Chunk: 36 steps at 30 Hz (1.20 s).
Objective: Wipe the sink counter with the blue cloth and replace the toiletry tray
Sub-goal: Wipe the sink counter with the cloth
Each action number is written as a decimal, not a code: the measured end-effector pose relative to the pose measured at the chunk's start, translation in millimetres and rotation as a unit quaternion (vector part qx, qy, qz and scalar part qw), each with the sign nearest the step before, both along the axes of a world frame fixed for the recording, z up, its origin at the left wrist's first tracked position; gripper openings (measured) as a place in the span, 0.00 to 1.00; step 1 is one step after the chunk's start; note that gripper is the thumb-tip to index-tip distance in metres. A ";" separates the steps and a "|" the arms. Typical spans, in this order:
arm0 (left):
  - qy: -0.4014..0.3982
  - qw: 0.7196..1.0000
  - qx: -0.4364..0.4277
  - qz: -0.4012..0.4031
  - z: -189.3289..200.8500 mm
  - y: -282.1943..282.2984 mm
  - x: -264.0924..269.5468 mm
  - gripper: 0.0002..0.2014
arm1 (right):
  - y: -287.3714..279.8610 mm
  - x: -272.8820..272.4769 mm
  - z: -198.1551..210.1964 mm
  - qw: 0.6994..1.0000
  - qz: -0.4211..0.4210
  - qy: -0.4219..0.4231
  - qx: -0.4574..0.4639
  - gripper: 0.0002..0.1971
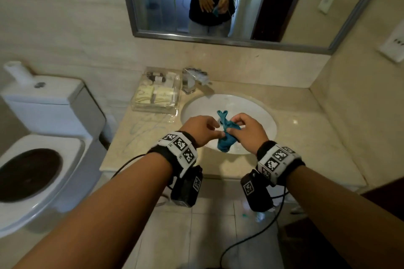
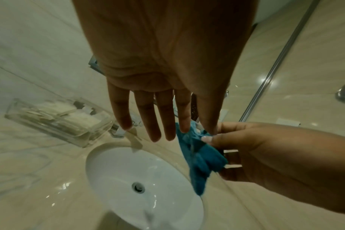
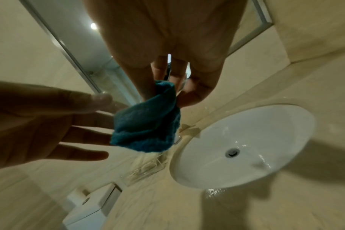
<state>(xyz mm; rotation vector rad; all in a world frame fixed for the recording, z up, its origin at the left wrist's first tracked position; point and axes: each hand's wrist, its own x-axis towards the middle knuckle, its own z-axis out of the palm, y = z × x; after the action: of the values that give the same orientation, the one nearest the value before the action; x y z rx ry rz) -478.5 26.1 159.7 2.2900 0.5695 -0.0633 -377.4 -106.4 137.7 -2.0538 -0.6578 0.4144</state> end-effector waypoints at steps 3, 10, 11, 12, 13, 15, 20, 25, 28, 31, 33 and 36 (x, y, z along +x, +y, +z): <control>-0.020 1.000 0.000 0.016 17.6 -12.2 6.4 0.19 | -0.2 7.4 21.2 1.000 0.010 0.001 -0.003 0.07; -0.071 0.993 0.071 0.065 53.8 -3.4 13.5 0.07 | 11.2 16.9 61.0 0.999 0.051 -0.014 0.001 0.09; -0.072 0.993 0.079 0.058 58.1 2.6 13.9 0.07 | 12.8 18.5 65.7 0.998 0.057 -0.036 -0.008 0.10; -0.070 0.992 0.089 0.049 61.6 8.8 13.6 0.06 | 14.4 19.2 70.0 0.997 0.060 -0.049 -0.014 0.10; -0.071 0.992 0.097 0.041 64.5 14.8 12.5 0.06 | 16.4 20.8 73.0 0.996 0.062 -0.056 -0.017 0.10; -0.076 0.991 0.105 0.028 68.4 26.7 9.6 0.07 | 22.0 24.2 78.0 0.995 0.061 -0.080 -0.027 0.08; -0.089 0.989 0.115 0.029 65.8 58.0 -2.4 0.04 | 30.9 27.9 84.6 0.985 0.074 -0.133 -0.076 0.04; -0.110 0.988 0.101 0.049 63.2 79.7 -8.5 0.03 | 31.8 25.2 88.6 0.986 0.046 -0.130 -0.091 0.03; -0.135 0.987 0.072 0.050 68.2 82.4 -7.2 0.02 | 31.9 22.8 92.0 0.981 0.071 -0.114 -0.141 0.02; -0.161 0.985 0.058 0.038 72.8 79.9 -4.4 0.04 | 34.1 20.9 92.5 0.976 0.081 -0.104 -0.175 0.07; -0.164 0.985 0.052 0.018 74.9 77.2 -2.7 0.05 | 37.1 19.6 94.0 0.975 0.099 -0.097 -0.175 0.11; -0.169 0.985 0.018 0.003 75.2 73.3 -0.7 0.05 | 46.7 12.4 97.6 0.975 0.129 -0.099 -0.153 0.20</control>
<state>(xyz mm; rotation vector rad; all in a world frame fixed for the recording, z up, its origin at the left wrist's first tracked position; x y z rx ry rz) -479.2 99.5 234.9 2.2649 0.4024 0.3353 -365.1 -59.8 235.3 -2.3286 -1.0428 0.4862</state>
